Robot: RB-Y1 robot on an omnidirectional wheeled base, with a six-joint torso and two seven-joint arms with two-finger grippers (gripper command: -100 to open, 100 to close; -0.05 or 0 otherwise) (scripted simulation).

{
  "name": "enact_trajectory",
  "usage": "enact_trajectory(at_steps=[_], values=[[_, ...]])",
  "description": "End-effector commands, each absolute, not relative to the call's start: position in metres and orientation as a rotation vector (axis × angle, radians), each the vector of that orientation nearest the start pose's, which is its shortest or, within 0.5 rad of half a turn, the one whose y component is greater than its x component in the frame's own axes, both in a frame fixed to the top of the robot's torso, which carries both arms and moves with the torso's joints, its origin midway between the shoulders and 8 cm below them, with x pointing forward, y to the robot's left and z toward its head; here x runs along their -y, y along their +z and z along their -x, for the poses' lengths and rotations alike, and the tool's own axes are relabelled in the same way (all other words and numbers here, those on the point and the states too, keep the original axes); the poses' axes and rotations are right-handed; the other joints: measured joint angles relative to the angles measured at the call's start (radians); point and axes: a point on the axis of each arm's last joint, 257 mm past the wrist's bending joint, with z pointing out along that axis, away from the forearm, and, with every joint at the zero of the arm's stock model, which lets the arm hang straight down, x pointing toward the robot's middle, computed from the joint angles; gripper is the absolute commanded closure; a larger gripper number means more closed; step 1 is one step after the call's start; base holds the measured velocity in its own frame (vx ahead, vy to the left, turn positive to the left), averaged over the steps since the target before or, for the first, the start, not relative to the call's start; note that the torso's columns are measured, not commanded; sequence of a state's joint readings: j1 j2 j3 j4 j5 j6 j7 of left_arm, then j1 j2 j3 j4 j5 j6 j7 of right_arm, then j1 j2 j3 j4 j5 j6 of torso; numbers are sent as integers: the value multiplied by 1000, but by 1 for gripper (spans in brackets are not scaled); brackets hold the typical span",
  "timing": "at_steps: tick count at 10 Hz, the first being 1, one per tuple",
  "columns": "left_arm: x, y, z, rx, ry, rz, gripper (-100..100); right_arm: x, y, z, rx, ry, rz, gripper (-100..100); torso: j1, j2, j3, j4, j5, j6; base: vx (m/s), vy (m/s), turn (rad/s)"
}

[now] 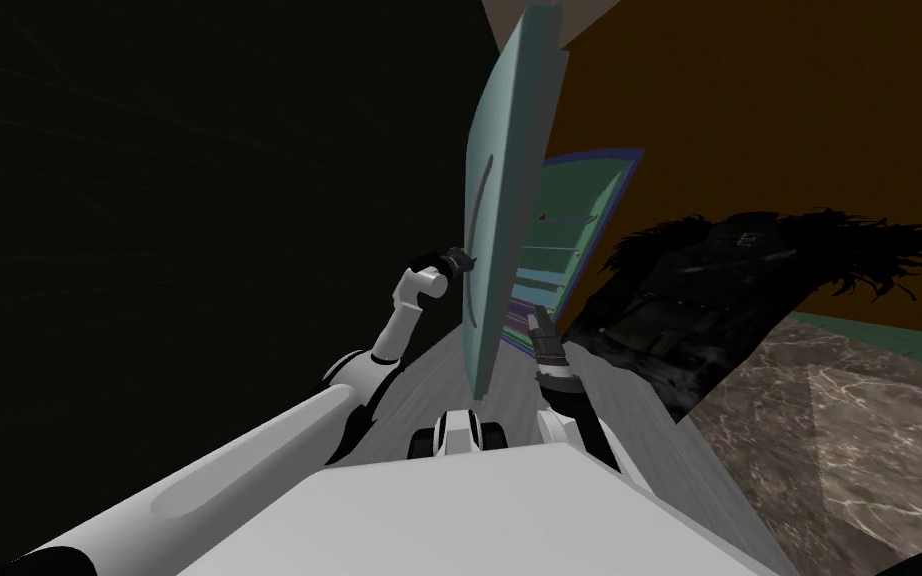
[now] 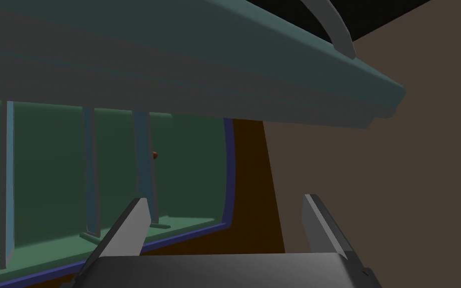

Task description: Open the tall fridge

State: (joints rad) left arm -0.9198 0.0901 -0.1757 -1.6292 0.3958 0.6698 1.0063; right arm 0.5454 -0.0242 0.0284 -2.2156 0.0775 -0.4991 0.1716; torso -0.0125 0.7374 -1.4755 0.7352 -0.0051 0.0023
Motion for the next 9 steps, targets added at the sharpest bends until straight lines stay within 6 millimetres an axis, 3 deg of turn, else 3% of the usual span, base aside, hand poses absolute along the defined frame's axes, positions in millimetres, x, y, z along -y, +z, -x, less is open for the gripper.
enact_trajectory(at_steps=[1,2,3,4,8,9], values=[[112,127,-586,-1296,-2392,1615,100,267,-21,-354,-796,1087,-601,0,14,-1,-1,2,3,0,-33,274,-10],[112,122,-589,-1301,-2378,1628,100,267,-21,-354,-796,1087,-601,0,22,0,0,0,7,-3,-29,178,-27],[108,130,-586,-1284,-2407,1607,100,267,-21,-354,-796,1087,-601,0,17,0,0,0,6,-4,-6,62,-1],[79,105,-605,-1209,-2416,1716,100,267,-21,-354,-796,1087,-601,0,8,1,1,2,4,-3,52,21,-316],[6,96,-630,-1067,-2409,1674,100,267,-21,-354,-796,1087,-601,0,12,-17,-13,-8,4,-3,14,2,-21],[-20,75,-640,-995,-2430,1758,100,267,-21,-354,-796,1087,-601,0,10,-21,-16,-9,3,-1,37,22,-288]])
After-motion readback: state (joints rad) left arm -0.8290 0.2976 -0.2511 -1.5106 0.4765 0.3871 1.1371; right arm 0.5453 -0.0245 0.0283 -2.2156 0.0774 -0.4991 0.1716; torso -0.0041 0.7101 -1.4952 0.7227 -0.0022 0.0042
